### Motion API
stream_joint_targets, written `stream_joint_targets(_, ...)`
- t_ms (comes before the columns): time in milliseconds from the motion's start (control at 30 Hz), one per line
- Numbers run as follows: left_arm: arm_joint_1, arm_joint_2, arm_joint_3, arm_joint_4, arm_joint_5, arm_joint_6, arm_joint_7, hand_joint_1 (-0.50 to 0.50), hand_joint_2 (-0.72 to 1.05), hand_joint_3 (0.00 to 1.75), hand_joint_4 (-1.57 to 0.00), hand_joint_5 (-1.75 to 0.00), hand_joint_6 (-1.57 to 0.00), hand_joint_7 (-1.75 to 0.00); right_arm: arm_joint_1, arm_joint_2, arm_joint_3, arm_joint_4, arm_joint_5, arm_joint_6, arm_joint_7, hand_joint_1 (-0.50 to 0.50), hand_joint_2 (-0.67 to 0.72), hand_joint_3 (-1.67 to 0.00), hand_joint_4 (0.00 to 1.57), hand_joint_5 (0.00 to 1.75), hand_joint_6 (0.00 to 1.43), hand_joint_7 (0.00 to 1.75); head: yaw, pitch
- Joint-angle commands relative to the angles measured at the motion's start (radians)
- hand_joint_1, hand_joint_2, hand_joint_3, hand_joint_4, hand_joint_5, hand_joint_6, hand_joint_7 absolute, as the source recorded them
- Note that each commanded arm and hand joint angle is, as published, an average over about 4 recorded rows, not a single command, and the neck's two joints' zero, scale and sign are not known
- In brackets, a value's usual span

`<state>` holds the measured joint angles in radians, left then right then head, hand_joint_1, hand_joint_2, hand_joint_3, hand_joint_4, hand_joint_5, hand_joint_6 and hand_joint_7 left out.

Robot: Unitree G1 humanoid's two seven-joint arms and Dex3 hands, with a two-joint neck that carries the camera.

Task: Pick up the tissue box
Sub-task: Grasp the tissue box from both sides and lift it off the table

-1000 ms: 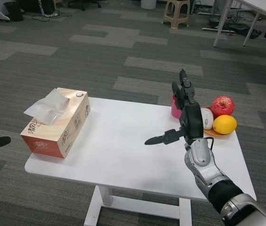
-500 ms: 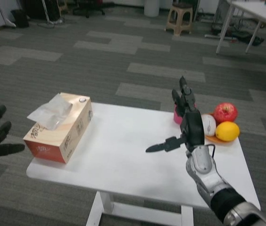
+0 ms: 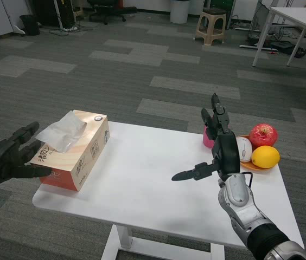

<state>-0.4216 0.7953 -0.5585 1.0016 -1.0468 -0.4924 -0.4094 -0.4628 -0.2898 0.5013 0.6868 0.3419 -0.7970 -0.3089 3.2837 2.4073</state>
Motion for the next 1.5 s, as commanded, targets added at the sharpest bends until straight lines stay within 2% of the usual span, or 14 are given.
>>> stream_joint_targets(33,-0.017,-0.004,-0.028,0.007,0.008,0.003,0.0,0.5,1.05,0.0,0.0,0.0,0.0,0.0,-0.016,-0.005,0.0,-0.009,0.008,-0.007,-0.004,-0.46,0.22,-0.16,0.31,0.0,0.0,0.0,0.003,0.0)
stream_joint_targets(267,-0.037,-0.004,-0.106,0.003,0.007,0.003,0.001,0.5,1.05,0.07,0.0,0.0,0.0,0.0,-0.016,-0.003,0.002,-0.008,0.009,-0.006,-0.004,-0.46,0.22,-0.16,0.31,0.0,0.0,0.0,0.014,-0.001)
stream_joint_targets(433,-0.048,-0.007,-0.144,-0.009,0.008,0.003,0.001,0.5,1.05,0.0,0.0,0.0,0.0,0.0,-0.012,-0.001,0.002,-0.009,0.009,-0.006,-0.004,-0.46,0.22,-0.16,0.31,0.0,0.0,0.0,0.017,-0.004)
stream_joint_targets(733,-0.056,-0.022,-0.162,-0.059,0.033,0.002,0.0,0.5,1.05,0.04,0.0,0.0,0.0,0.0,-0.007,0.001,0.003,-0.01,0.008,-0.007,-0.004,-0.46,0.22,-0.16,0.31,0.0,0.0,0.0,0.013,-0.003)
stream_joint_targets(1133,-0.092,-0.039,-0.197,-0.134,0.087,0.001,0.001,0.5,1.05,0.0,0.0,0.0,0.0,0.0,-0.004,0.003,0.011,-0.015,0.009,-0.006,-0.004,-0.46,0.22,-0.16,0.31,0.0,0.0,0.0,0.008,0.004)
stream_joint_targets(1267,-0.095,-0.039,-0.207,-0.147,0.093,0.001,0.0,0.5,1.05,0.09,0.0,0.0,0.0,0.0,0.0,0.004,0.011,-0.018,0.008,-0.007,-0.004,-0.46,0.22,-0.16,0.31,0.0,0.0,0.0,0.008,0.003)
stream_joint_targets(1400,-0.101,-0.039,-0.222,-0.159,0.093,0.001,0.001,0.5,1.05,0.0,0.0,0.0,0.0,0.0,0.002,0.004,0.011,-0.021,0.008,-0.007,-0.004,-0.46,0.22,-0.16,0.31,0.0,0.0,0.0,0.009,0.004)
stream_joint_targets(1500,-0.106,-0.041,-0.236,-0.168,0.093,0.001,0.001,0.5,1.05,0.0,0.0,0.0,0.0,0.0,0.003,0.004,0.012,-0.023,0.008,-0.006,-0.004,-0.46,0.22,-0.16,0.31,0.0,0.0,0.0,0.01,0.005)
